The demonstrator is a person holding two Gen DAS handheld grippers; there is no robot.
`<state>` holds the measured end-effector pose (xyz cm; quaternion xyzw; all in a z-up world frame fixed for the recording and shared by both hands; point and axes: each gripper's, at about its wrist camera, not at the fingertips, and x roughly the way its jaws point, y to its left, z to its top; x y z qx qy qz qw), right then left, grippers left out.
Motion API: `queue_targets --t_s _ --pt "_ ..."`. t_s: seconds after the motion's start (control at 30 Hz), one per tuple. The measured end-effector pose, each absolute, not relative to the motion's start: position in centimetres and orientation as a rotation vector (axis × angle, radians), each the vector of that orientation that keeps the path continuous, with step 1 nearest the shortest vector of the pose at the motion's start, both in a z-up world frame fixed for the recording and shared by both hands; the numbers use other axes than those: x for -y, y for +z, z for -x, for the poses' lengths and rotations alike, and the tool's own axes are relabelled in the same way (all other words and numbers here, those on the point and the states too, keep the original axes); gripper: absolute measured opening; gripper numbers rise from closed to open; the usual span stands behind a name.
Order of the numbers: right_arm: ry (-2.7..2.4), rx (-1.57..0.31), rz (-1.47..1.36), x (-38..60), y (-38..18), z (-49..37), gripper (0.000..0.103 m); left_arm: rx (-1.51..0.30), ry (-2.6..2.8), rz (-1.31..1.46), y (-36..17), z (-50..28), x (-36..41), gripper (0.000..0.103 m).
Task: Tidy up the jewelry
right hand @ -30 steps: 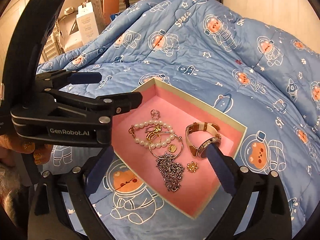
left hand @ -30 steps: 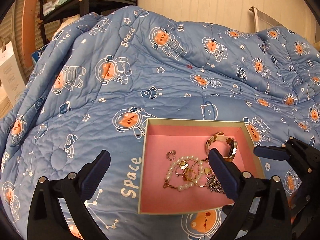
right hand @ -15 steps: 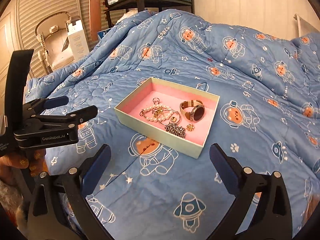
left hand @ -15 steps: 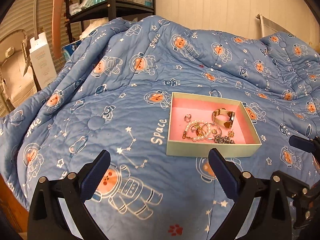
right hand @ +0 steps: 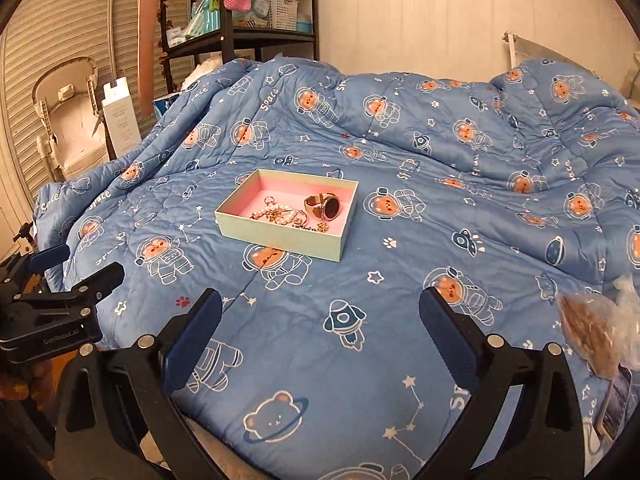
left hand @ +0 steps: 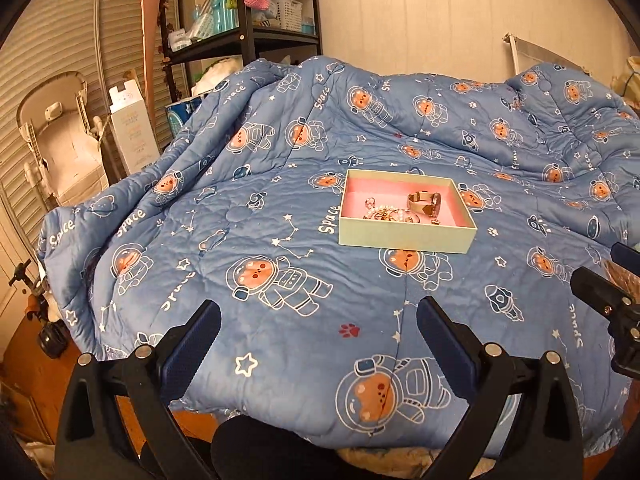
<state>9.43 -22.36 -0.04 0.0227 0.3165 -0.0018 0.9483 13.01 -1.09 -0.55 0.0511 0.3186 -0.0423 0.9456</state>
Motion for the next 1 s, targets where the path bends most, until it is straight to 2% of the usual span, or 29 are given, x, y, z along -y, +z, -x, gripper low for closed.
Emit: queue_targets --t_s 0.4,1.0 --pt "-0.031 -0.554 -0.010 21.2 2.6 -0.8 0.097 -0.595 -0.049 -0.050 2.0 -6.0 1.4 0.096" --pt "-0.037 -0.512 -0.035 21.5 3.6 2.3 0.097 -0.549 0.019 -0.017 2.7 -1.4 0.2 0.096"
